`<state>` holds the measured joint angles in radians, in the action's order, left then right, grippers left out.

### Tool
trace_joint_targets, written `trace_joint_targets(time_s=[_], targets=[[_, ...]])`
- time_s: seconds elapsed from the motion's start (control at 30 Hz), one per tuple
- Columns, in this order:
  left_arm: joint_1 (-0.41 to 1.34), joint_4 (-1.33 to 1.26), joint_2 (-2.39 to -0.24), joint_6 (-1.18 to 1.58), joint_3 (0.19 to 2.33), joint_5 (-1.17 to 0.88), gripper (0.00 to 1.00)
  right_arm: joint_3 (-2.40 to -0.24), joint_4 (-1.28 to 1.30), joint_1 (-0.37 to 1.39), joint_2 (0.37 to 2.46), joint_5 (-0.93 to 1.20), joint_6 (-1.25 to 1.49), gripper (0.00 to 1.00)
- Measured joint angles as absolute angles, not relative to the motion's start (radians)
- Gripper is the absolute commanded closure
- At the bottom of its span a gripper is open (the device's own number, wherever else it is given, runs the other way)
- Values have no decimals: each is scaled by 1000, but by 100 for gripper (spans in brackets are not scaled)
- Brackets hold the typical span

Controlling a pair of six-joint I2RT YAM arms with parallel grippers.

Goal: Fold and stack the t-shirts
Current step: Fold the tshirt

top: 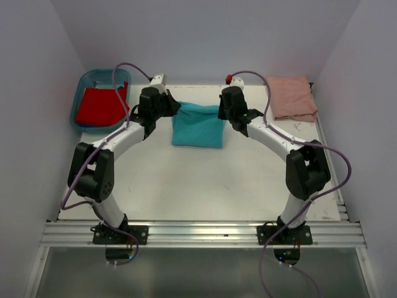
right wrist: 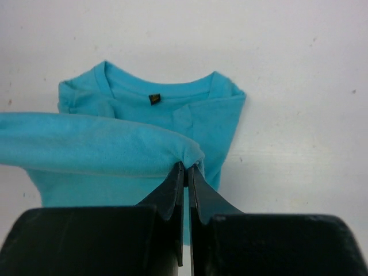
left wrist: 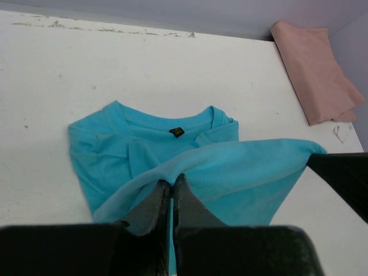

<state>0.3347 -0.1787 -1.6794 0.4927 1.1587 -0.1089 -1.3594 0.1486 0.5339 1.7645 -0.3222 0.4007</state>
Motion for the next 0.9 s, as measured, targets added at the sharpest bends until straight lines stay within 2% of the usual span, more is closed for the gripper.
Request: trace_joint_targets(time_s=[0.17, 0.2, 0.27, 0.3, 0.33, 0.37, 0.4, 0.47, 0.53, 0.7, 0.83, 0.9], targets=[[298, -175, -1863, 481, 1332, -159, 100, -1564, 177, 476, 1888, -324, 387, 100], [289, -175, -1921, 480, 1394, -180, 86, -1620, 179, 468, 1930, -326, 386, 92], [268, -175, -2060, 479, 1545, -229, 61, -1771, 222, 455, 2040, -351, 390, 57], [260, -175, -2119, 486, 1611, -249, 41, -1866, 234, 450, 2111, -366, 396, 20], [248, -178, -2189, 495, 1688, -278, 33, -1982, 272, 446, 2192, -381, 394, 10], [234, -192, -2249, 517, 1750, -303, 27, -2111, 305, 442, 2284, -387, 388, 6], [221, -211, -2295, 545, 1788, -324, 11, -2213, 332, 440, 2359, -395, 384, 2], [190, -238, -2344, 591, 1806, -351, 5, -2423, 387, 437, 2518, -408, 377, 1], [163, -248, -2355, 620, 1794, -360, 1, -2433, 421, 435, 2568, -419, 373, 1], [138, -348, -2243, 648, 1620, -357, 0, -1943, 276, 427, 2418, -417, 391, 1], [159, -403, -2104, 653, 1493, -360, 0, -1775, 205, 416, 2276, -401, 381, 1], [170, -412, -2050, 652, 1455, -359, 0, -1762, 188, 412, 2253, -397, 380, 1]])
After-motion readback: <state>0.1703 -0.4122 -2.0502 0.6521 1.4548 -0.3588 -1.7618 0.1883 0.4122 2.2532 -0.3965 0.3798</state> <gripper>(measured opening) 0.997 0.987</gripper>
